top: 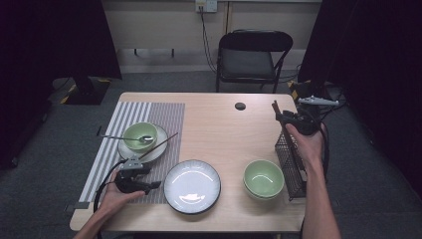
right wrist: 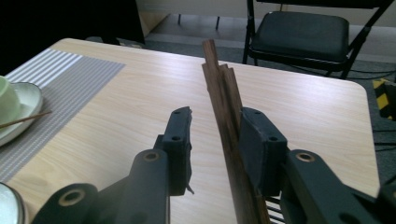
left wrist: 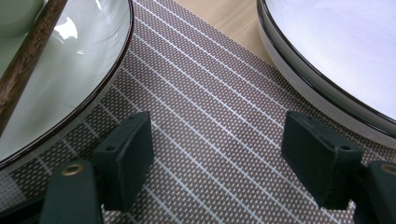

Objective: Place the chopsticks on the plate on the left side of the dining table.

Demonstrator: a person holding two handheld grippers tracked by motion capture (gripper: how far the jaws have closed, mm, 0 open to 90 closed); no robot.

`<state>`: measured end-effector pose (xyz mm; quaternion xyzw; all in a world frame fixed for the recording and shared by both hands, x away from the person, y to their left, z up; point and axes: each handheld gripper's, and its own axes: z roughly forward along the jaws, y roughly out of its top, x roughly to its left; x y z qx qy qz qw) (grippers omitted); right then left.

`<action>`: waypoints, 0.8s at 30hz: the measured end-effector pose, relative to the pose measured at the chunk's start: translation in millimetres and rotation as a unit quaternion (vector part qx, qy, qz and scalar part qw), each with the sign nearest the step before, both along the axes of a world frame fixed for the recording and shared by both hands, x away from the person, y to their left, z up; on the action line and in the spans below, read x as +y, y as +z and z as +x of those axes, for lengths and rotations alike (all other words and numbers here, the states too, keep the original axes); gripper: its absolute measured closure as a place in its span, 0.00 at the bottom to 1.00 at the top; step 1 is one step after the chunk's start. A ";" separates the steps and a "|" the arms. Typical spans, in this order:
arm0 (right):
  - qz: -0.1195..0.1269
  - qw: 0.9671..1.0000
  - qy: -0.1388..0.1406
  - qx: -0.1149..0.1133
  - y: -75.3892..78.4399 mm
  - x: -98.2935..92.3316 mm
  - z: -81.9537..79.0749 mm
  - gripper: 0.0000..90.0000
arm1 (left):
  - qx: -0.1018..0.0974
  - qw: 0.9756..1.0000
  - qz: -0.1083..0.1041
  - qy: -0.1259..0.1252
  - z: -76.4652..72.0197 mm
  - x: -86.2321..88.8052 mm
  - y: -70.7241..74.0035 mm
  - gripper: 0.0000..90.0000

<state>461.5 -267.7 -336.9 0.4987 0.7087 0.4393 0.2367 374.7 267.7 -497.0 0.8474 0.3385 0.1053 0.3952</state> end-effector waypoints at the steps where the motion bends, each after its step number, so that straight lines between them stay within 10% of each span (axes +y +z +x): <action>1: -0.003 1.000 -0.002 0.001 -0.6 0.1 0.4 0.73 | -0.001 1.000 0.001 0.000 -0.3 -0.4 -0.1 0.27; 8: -0.017 1.000 -0.017 0.007 -4.4 0.0 3.6 0.77 | -0.039 0.999 0.027 -0.006 -7.0 -4.4 -3.9 0.25; 24: -0.019 1.000 -0.021 0.009 -11.8 0.1 1.0 0.90 | -0.037 0.999 0.028 0.005 -7.8 -4.8 -3.8 0.25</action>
